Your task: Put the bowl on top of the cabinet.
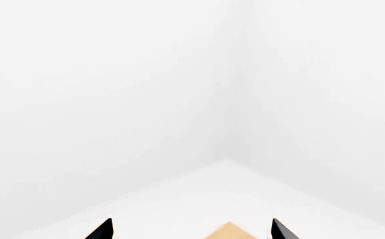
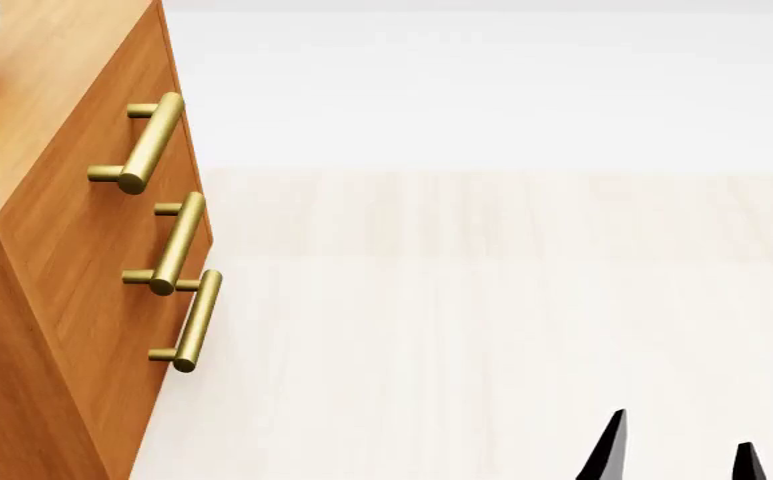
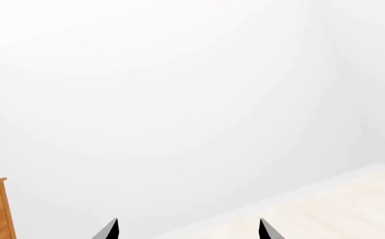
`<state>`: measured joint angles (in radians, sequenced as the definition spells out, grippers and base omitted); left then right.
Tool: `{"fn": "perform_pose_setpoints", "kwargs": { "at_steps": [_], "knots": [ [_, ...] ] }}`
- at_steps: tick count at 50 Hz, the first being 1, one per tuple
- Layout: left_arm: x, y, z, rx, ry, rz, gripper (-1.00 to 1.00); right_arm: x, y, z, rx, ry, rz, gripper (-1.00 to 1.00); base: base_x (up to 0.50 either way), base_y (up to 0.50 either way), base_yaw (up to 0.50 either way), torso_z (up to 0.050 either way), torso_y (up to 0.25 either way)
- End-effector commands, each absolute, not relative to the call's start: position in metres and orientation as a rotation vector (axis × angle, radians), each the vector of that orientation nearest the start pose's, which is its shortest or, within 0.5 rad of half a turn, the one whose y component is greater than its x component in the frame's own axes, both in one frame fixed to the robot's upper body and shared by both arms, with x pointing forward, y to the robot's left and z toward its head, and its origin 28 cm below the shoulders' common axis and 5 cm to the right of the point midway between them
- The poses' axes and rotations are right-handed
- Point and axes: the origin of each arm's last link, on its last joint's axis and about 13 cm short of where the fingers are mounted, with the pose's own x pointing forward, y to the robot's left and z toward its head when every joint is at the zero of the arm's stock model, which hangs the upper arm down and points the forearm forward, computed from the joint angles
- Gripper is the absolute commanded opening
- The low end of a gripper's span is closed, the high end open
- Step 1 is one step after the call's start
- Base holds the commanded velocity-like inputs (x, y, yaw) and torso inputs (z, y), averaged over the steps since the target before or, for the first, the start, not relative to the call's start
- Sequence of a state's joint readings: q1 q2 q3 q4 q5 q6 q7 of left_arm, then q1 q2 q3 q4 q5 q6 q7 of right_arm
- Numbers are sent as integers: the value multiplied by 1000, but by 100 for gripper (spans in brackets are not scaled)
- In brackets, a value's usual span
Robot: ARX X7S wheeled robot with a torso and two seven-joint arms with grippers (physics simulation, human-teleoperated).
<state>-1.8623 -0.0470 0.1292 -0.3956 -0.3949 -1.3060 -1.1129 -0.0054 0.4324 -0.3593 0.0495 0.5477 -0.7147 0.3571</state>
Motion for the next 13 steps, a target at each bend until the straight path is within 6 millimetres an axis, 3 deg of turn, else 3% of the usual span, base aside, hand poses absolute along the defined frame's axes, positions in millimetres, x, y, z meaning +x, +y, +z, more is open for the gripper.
{"fn": "perform_pose_setpoints", "kwargs": {
  "at_steps": [1,13],
  "knots": [
    [308,169,471,48,-205,775,100,199,-139,43,287,-447,-109,100,0,0,0,0,0],
    [296,146,465,144,-283,716,100,199,-139,42,289,-447,-107,100,0,0,0,0,0]
  ]
}}
